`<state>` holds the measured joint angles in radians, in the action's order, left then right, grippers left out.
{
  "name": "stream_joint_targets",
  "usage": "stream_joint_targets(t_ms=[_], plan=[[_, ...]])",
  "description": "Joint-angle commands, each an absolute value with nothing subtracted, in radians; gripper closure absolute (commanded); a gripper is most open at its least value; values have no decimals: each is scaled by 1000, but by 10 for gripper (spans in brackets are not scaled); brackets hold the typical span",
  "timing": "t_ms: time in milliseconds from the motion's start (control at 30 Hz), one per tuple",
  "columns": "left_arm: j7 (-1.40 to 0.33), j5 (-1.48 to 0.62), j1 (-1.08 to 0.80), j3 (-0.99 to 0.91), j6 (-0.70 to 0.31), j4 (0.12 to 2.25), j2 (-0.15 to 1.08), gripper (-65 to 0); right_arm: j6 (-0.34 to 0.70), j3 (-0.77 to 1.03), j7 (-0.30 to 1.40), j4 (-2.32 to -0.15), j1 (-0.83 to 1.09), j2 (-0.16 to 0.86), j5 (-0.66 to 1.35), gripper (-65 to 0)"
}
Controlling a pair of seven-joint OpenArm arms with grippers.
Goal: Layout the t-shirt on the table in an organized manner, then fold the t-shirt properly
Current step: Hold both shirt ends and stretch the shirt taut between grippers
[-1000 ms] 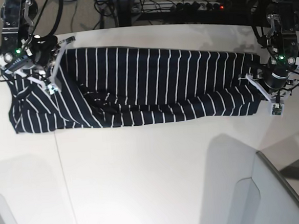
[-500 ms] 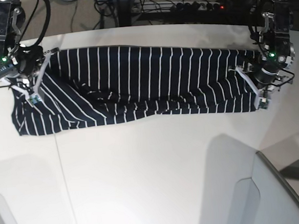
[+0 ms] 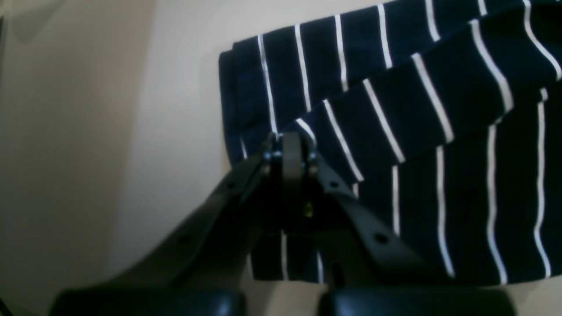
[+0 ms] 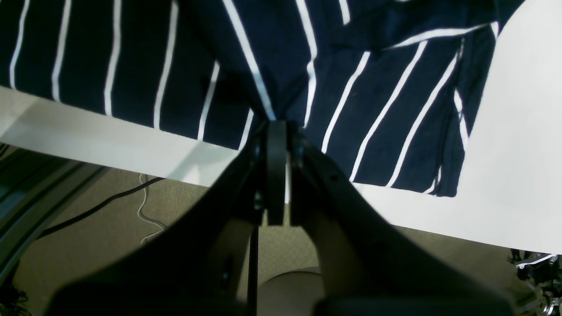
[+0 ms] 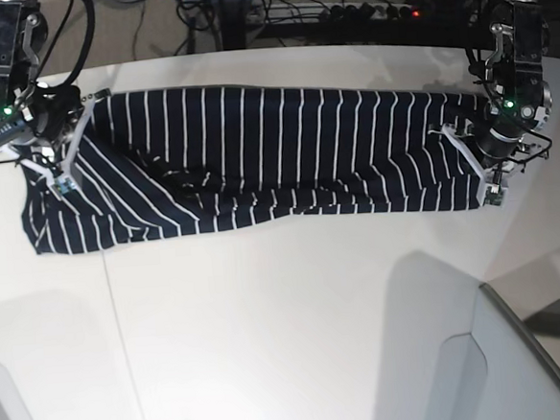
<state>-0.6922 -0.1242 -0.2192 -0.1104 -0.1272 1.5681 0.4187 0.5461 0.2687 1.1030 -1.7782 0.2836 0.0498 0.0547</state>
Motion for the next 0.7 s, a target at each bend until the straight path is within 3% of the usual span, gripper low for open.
stream_joint_targets(t_ms=[0, 667], plan=[[-680, -119, -209, -119, -117, 1567, 435, 0, 542, 272, 1099, -1793, 282, 61, 58, -2], [-679, -119, -194, -120, -117, 1518, 437, 0, 542, 335, 1092, -1710, 278, 88, 58, -2]])
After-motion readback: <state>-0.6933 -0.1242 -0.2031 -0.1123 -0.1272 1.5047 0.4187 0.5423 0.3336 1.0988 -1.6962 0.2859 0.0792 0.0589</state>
